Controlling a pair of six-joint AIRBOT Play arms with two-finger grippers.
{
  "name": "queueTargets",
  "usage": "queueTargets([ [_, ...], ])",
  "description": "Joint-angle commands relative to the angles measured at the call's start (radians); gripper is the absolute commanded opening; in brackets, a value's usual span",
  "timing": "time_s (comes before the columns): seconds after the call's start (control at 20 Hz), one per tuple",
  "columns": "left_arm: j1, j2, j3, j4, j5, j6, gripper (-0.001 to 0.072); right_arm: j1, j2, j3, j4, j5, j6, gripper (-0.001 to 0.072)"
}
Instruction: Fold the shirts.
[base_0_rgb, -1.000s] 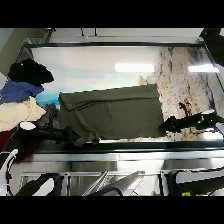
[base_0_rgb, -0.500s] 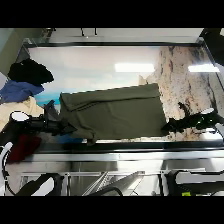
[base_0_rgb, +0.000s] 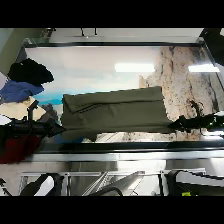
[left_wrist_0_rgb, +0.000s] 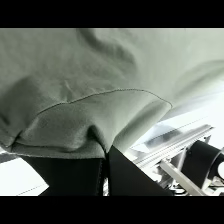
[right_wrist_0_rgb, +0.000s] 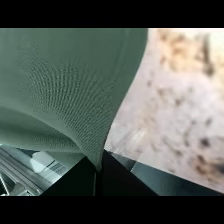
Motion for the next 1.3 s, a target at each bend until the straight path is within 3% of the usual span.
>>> queueTargets([
  [0.0,-0.030,-0.021,0.040,0.007,-0.013,-0.009,0.0021,0.019,0.026,0.008,0.146,0.010,-0.035,0.0021],
  [0.3,-0.143,-0.264,0.489,0.008,-0.020,-0.075,0.0021,0.115,-0.050,0.262,0.286,-0.157,-0.050,0.0022],
  [0.6,-0.247,-0.617,0.834,0.024,0.055,-0.087,0.0021,0.311,-0.311,0.459,0.288,-0.419,-0.080,0.0023],
  [0.8,-0.249,-0.840,1.004,0.051,0.054,-0.088,0.0022,0.322,-0.435,0.517,0.288,-0.475,-0.080,0.0023],
  [0.85,-0.249,-0.885,1.046,0.051,0.047,-0.089,0.0023,0.322,-0.444,0.519,0.288,-0.475,-0.084,0.0032],
  [0.9,-0.249,-0.922,1.086,0.051,0.027,-0.091,0.0050,0.320,-0.443,0.520,0.288,-0.473,-0.101,0.0125],
  [0.95,-0.249,-0.953,1.127,0.051,0.005,-0.094,0.0425,0.320,-0.435,0.526,0.283,-0.473,-0.113,0.0272],
  [1.0,-0.248,-0.978,1.168,0.052,-0.012,-0.109,0.0707,0.314,-0.422,0.543,0.256,-0.474,-0.129,0.0330],
  [1.1,-0.238,-1.007,1.250,0.068,-0.029,-0.123,0.0701,0.295,-0.411,0.603,0.152,-0.473,-0.103,0.0490],
  [1.15,-0.233,-1.006,1.278,0.080,-0.028,-0.126,0.0701,0.283,-0.413,0.628,0.097,-0.473,-0.047,0.0533],
  [1.25,-0.222,-1.004,1.349,0.105,-0.038,-0.144,0.0701,0.267,-0.427,0.639,0.061,-0.461,0.005,0.0533],
])
